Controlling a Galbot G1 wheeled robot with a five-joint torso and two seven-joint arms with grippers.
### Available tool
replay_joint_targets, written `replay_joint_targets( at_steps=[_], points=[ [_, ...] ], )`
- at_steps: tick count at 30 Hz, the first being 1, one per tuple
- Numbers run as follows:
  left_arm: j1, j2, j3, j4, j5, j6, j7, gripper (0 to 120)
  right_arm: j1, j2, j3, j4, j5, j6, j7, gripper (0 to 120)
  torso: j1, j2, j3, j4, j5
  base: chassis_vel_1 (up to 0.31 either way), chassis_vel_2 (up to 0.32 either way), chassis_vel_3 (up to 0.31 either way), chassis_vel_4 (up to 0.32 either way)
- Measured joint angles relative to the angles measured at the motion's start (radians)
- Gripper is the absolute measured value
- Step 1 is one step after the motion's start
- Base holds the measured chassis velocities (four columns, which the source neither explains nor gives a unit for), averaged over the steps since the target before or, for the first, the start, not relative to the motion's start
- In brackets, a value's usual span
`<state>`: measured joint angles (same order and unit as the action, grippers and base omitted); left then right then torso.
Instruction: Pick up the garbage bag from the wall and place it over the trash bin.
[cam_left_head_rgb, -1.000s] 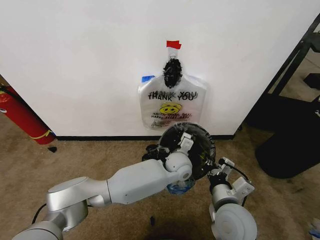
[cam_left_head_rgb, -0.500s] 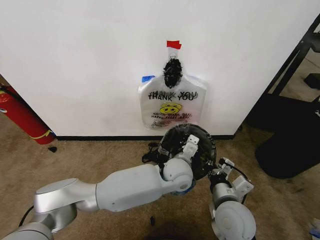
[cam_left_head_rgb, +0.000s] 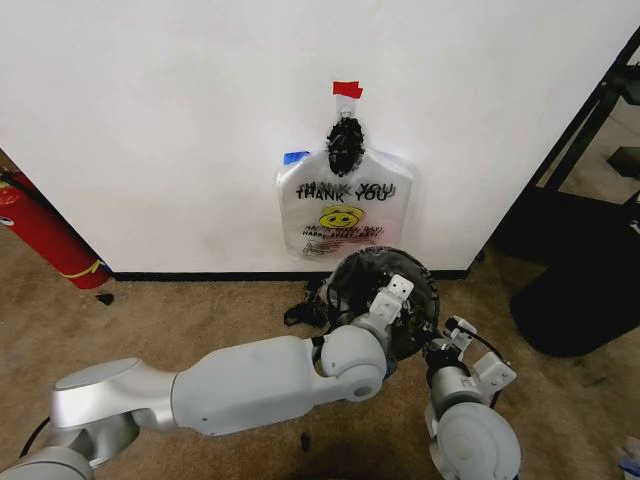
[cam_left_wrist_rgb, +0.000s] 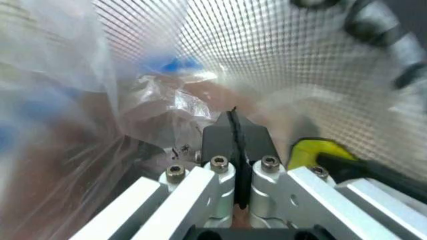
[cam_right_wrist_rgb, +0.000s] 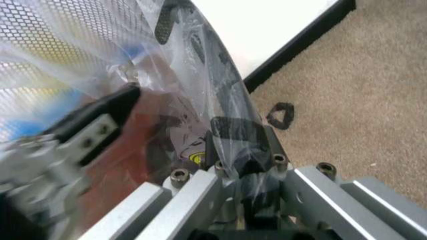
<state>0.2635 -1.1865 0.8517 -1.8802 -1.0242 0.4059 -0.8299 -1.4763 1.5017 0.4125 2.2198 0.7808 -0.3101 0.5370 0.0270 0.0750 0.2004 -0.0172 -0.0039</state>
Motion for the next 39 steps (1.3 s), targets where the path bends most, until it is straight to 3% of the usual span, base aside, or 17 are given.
replay_joint_targets(
  at_steps=[2,6,11,13,19,22,25,28,29,36,39],
  points=[
    [0.001,0.013,-0.018,-0.048,-0.04,0.0,-0.004,0,0.001,0.003,0.005,-0.007,0.005,-0.003,0.003,0,0.0,0.0,0.0,-0.0001,0.0,0.0,0.0,0.0,0.0],
    [-0.002,0.029,-0.04,-0.088,-0.049,-0.023,0.019,11,0.01,0.009,0.014,-0.019,0.028,-0.008,0.015,0,0.0,0.0,0.0,-0.0002,0.0,0.0,0.0,0.0,0.0],
    [0.049,0.099,-0.137,-0.173,-0.054,-0.081,0.079,32,0.025,0.021,0.044,-0.02,0.108,-0.023,0.048,0,0.0,0.0,0.0,-0.0001,-0.0001,0.0,0.0,0.0,0.0],
    [0.063,0.111,-0.154,-0.184,-0.054,-0.088,0.087,36,0.025,0.021,0.049,-0.02,0.121,-0.025,0.054,0,0.0,0.0,0.0,-0.0001,-0.0001,0.0,0.0,0.0,0.0],
    [0.233,0.241,-0.324,-0.298,-0.026,-0.136,0.182,61,0.038,0.02,0.092,-0.029,0.205,-0.035,0.091,0,0.0,0.0,0.0,-0.0002,-0.0002,0.0,0.0,0.0,0.0],
    [0.299,0.273,-0.371,-0.325,0.003,-0.149,0.215,68,0.043,0.02,0.101,-0.031,0.219,-0.037,0.097,0,0.0,0.0,0.0,0.0,-0.0003,0.0,0.0,0.0,0.0],
    [0.416,0.312,-0.45,-0.357,0.061,-0.173,0.273,84,0.048,0.02,0.112,-0.035,0.24,-0.041,0.105,0,0.0,0.0,0.0,-0.0002,-0.0003,0.0,0.0,0.0,0.0],
    [0.516,0.335,-0.521,-0.375,0.092,-0.193,0.317,88,0.053,0.018,0.12,-0.039,0.264,-0.05,0.114,0,0.0,0.0,0.0,-0.0001,-0.0004,0.0,0.0,0.0,0.0],
    [0.563,0.345,-0.558,-0.383,0.102,-0.206,0.337,96,0.058,0.017,0.128,-0.042,0.281,-0.058,0.118,0,0.0,0.0,0.0,0.0002,-0.0003,0.0,0.0,0.0,0.0],
    [0.695,0.338,-0.691,-0.387,0.097,-0.269,0.426,100,0.066,0.006,0.158,-0.053,0.322,-0.07,0.134,0,0.0,0.0,0.0,-0.0004,-0.0003,0.0,0.0,0.0,0.0],
    [0.757,0.331,-0.737,-0.373,0.075,-0.303,0.523,98,0.065,0.006,0.165,-0.051,0.343,-0.078,0.143,0,0.0,0.0,0.0,0.0001,0.0,0.0,0.0,0.0,0.0]
  ],
)
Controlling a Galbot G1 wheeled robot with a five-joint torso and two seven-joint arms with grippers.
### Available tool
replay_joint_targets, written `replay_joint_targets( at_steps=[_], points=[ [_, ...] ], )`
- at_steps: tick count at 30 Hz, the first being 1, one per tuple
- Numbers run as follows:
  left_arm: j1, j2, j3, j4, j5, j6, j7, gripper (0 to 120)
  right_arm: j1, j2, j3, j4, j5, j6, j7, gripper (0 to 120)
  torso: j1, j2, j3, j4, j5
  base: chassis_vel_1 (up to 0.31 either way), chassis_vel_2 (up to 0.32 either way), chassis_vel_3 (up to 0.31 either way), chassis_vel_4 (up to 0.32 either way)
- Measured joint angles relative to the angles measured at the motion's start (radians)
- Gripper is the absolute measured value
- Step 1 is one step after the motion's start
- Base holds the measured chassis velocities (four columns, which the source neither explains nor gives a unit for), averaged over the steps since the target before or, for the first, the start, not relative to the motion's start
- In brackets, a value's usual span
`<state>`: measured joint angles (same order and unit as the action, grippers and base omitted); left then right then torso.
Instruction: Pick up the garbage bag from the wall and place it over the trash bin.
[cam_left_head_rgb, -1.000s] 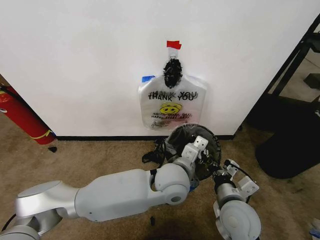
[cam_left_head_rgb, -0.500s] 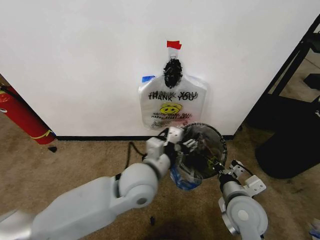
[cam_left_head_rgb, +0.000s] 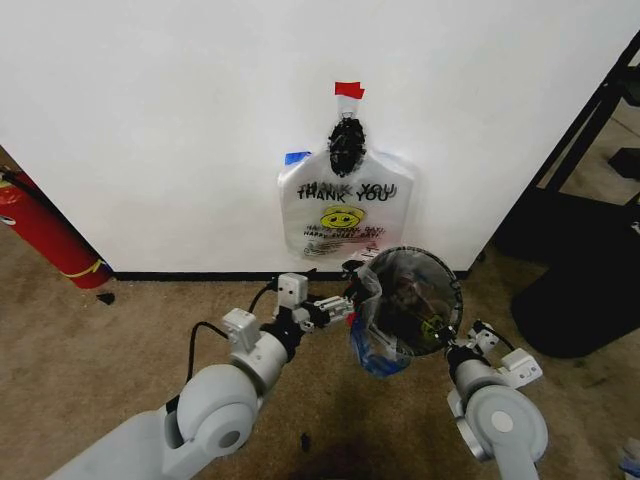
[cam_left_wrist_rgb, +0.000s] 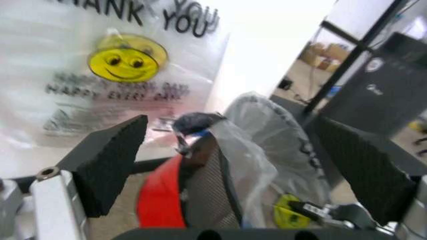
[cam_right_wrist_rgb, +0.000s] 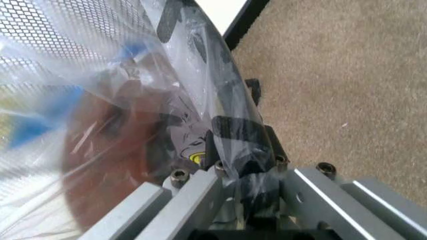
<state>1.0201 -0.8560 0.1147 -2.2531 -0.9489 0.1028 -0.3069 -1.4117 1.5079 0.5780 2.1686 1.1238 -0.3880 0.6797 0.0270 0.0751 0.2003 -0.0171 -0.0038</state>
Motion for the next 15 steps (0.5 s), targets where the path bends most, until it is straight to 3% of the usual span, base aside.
replay_joint_targets(
  at_steps=[8,15],
  points=[
    [0.076,-0.01,-0.044,0.091,-0.117,-0.035,0.301,99,-0.005,0.007,0.014,0.011,0.048,-0.022,0.025,0,0.0,0.0,0.0,-0.0001,0.0,0.0,0.0,0.0,0.0],
    [0.075,-0.043,-0.031,0.144,-0.143,-0.017,0.354,97,-0.011,0.018,0.016,0.021,0.049,-0.024,0.027,0,0.0,0.0,0.0,-0.0003,-0.0001,0.0,0.0,0.0,0.0]
  ],
)
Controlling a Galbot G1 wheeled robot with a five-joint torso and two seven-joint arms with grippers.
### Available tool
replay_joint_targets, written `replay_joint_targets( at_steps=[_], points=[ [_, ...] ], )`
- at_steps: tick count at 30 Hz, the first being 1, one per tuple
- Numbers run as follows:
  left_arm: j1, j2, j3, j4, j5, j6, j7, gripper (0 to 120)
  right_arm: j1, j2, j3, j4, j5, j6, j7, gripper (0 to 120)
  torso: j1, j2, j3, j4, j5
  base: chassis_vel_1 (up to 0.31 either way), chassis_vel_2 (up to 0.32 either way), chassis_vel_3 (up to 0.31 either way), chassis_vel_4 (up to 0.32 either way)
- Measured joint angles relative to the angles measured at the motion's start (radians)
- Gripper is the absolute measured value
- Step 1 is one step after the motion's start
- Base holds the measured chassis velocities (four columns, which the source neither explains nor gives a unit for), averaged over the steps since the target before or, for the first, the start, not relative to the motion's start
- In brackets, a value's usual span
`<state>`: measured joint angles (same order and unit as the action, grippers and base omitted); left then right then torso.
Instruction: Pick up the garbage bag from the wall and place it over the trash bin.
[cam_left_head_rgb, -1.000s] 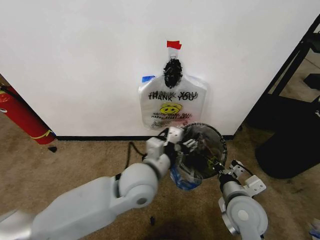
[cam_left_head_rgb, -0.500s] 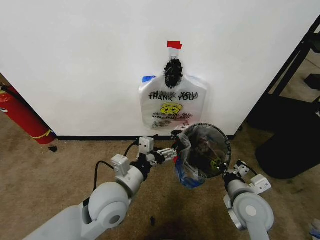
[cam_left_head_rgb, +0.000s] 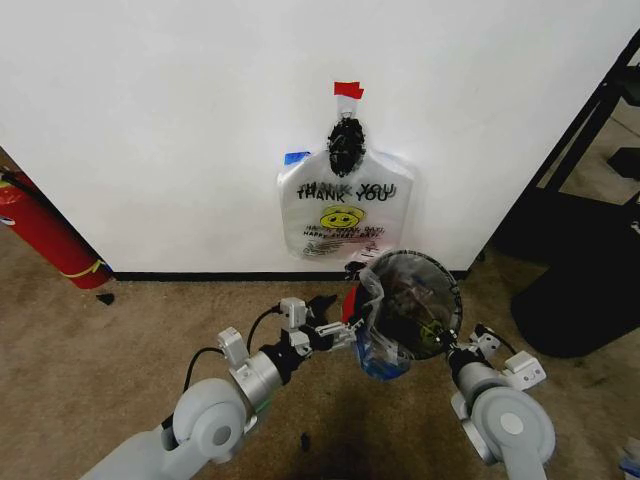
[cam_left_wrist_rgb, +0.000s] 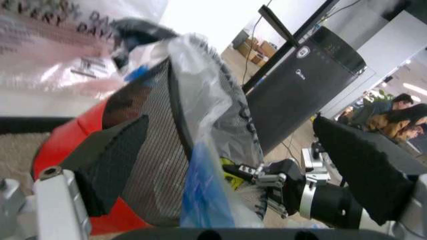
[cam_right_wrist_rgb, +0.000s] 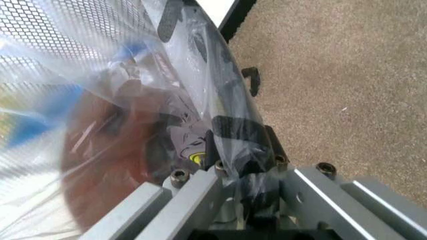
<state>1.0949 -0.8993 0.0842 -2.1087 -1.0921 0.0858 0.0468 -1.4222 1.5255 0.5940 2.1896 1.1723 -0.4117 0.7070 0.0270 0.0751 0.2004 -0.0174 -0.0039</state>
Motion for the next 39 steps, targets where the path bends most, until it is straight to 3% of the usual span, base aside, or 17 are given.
replay_joint_targets(
  at_steps=[13,18,21,23,25,29,39],
  points=[
    [0.015,-0.017,0.025,0.026,-0.012,0.002,0.003,88,-0.007,-0.001,-0.004,0.006,-0.006,0.0,-0.002,0,0.0,0.0,0.0,0.0001,0.0001,0.0,0.0,0.0,0.0],
    [-0.001,-0.018,0.038,0.04,-0.02,-0.002,-0.01,77,-0.006,-0.001,-0.01,0.011,-0.011,0.002,-0.007,0,0.0,0.0,0.0,0.0001,0.0,0.0,0.0,0.0,0.0],
    [-0.005,-0.018,0.044,0.045,-0.035,-0.003,-0.017,67,-0.009,-0.002,-0.018,0.01,-0.027,0.009,-0.019,0,0.0,0.0,0.0,0.0001,0.0001,0.0,0.0,0.0,0.0],
    [-0.006,-0.016,0.052,0.05,-0.038,-0.005,-0.018,53,-0.012,-0.002,-0.022,0.008,-0.035,0.012,-0.025,0,0.0,0.0,0.0,0.0001,0.0002,0.0,0.0,0.0,0.0],
    [-0.007,-0.016,0.054,0.051,-0.038,-0.006,-0.019,52,-0.012,-0.002,-0.022,0.007,-0.035,0.013,-0.026,0,0.0,0.0,0.0,0.0001,0.0001,0.0,0.0,0.0,0.0],
    [-0.017,-0.024,0.063,0.058,-0.045,-0.011,-0.028,33,-0.01,-0.002,-0.023,0.006,-0.036,0.015,-0.027,0,0.0,0.0,0.0,0.0001,0.0,0.0,0.0,0.0,0.0],
    [-0.03,-0.017,0.083,0.066,-0.048,-0.025,-0.032,0,-0.01,-0.002,-0.02,0.005,-0.036,0.016,-0.028,0,0.0,0.0,0.0,0.0001,0.0,0.0,0.0,0.0,0.0]
  ],
)
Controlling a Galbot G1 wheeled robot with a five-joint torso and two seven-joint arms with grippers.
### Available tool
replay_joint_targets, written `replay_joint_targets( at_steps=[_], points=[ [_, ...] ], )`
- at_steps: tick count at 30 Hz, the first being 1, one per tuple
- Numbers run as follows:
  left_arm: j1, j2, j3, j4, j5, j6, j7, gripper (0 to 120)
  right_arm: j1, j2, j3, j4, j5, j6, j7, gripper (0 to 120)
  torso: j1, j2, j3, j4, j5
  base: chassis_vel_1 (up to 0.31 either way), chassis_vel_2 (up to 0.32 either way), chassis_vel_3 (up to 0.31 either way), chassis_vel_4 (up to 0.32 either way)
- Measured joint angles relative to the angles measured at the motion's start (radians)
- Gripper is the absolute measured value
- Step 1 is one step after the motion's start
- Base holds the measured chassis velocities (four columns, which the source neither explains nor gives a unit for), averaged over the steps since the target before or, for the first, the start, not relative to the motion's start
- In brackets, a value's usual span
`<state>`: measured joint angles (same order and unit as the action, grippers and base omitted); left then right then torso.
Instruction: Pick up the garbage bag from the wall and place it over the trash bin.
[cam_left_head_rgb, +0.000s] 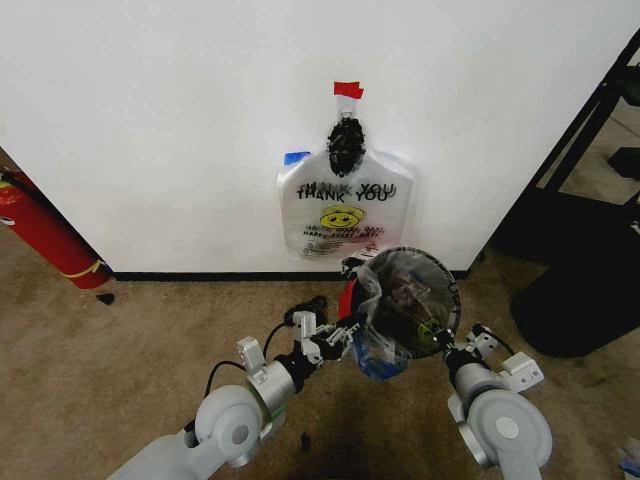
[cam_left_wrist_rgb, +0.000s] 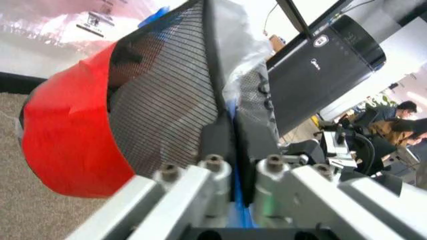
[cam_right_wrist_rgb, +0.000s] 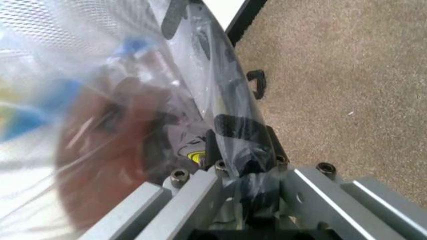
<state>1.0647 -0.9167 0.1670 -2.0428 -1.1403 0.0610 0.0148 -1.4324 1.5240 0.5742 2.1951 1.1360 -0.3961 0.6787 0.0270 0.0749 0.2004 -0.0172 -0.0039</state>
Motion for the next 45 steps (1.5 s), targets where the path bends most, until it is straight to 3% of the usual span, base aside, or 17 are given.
replay_joint_targets(
  at_steps=[20,26,45],
  points=[
    [0.024,-0.016,-0.022,0.029,-0.017,-0.022,-0.015,0,0.005,0.0,0.007,-0.003,0.009,0.0,-0.001,0,0.0,0.0,0.0,-0.0001,0.0001,0.0,0.0,0.0,0.0],
    [0.045,-0.069,-0.039,0.07,-0.028,-0.026,-0.038,0,0.005,0.002,0.008,0.009,0.023,-0.005,0.0,0,0.0,0.0,0.0,0.0,0.0,0.0,0.0,0.0,0.0],
    [0.018,-0.14,-0.035,0.165,0.009,-0.033,-0.042,0,0.001,0.004,0.006,0.025,0.044,-0.018,0.006,0,0.0,0.0,0.0,0.0,0.0001,0.0,0.0,0.0,0.0]
  ],
)
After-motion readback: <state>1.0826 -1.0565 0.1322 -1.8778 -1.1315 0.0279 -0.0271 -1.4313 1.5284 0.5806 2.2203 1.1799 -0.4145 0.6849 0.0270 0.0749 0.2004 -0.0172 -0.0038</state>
